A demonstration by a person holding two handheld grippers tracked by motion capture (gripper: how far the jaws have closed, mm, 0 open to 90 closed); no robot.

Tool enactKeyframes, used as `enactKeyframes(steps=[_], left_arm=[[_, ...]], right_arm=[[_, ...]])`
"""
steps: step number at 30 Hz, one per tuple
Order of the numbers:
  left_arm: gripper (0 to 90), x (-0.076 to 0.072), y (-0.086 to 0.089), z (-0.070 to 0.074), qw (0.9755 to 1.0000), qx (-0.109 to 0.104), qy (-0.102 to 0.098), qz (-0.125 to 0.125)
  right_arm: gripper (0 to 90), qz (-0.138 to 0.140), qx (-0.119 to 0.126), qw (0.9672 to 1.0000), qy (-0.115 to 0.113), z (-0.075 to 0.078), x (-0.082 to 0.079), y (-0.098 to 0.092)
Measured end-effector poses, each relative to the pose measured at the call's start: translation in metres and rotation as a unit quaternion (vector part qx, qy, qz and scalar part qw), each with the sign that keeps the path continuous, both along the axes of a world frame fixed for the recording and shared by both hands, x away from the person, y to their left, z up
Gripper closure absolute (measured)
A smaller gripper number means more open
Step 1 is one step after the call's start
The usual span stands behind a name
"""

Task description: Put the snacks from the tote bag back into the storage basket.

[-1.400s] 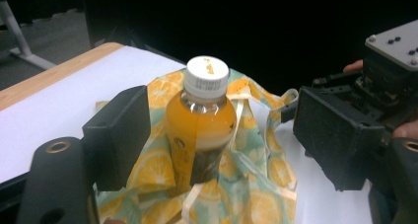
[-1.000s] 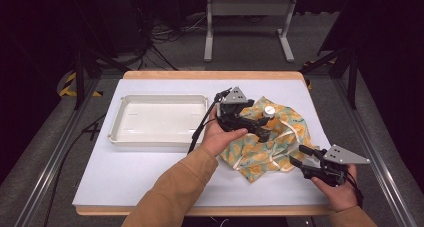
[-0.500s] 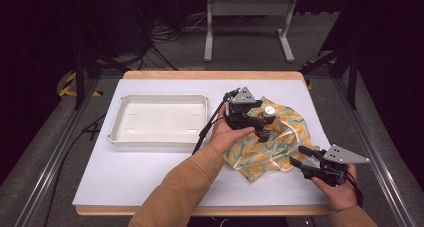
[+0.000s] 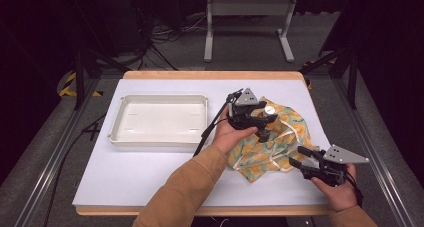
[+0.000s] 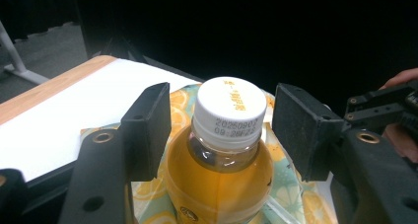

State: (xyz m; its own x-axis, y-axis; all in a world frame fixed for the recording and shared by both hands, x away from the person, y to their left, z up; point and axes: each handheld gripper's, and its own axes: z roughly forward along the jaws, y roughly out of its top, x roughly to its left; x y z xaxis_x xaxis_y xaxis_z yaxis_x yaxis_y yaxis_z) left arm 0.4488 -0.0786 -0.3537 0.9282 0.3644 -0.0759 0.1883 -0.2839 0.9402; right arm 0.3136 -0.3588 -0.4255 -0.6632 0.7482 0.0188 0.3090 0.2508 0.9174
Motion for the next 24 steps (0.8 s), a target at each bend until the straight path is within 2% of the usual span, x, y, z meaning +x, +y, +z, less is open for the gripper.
enactKeyframes(steps=[3, 6, 8, 15, 21, 24], left_arm=[[44.8, -0.0015, -0.0018, -0.0004, 0.9999, 0.006, -0.010, 0.002], [53.7, -0.0028, -0.0019, 0.0002, 0.9997, 0.014, -0.019, 0.003], [57.8, -0.0035, -0.0018, 0.0005, 0.9998, 0.012, -0.016, 0.001], [58.3, -0.0038, -0.0017, 0.0009, 0.9998, 0.011, -0.014, 0.002], [58.5, -0.0066, -0.0025, 0.0038, 0.9996, 0.019, -0.021, 0.004], [58.5, -0.0080, -0.0015, 0.0072, 0.9997, 0.012, -0.022, 0.005]], right_arm=[[44.1, 0.000, 0.000, 1.0000, 0.001, -0.0004, 0.0003, 0.0000], [44.2, -0.001, 0.001, 1.0000, 0.001, -0.0003, 0.0002, -0.0001], [44.2, -0.001, 0.002, 1.0000, 0.001, -0.0002, 0.0002, -0.0003], [44.2, 0.000, 0.003, 1.0000, 0.002, -0.0004, 0.0003, -0.0002], [44.2, 0.001, 0.005, 1.0000, 0.003, -0.0008, 0.0005, -0.0002], [44.2, 0.002, 0.006, 1.0000, 0.002, -0.0008, 0.0005, -0.0003]])
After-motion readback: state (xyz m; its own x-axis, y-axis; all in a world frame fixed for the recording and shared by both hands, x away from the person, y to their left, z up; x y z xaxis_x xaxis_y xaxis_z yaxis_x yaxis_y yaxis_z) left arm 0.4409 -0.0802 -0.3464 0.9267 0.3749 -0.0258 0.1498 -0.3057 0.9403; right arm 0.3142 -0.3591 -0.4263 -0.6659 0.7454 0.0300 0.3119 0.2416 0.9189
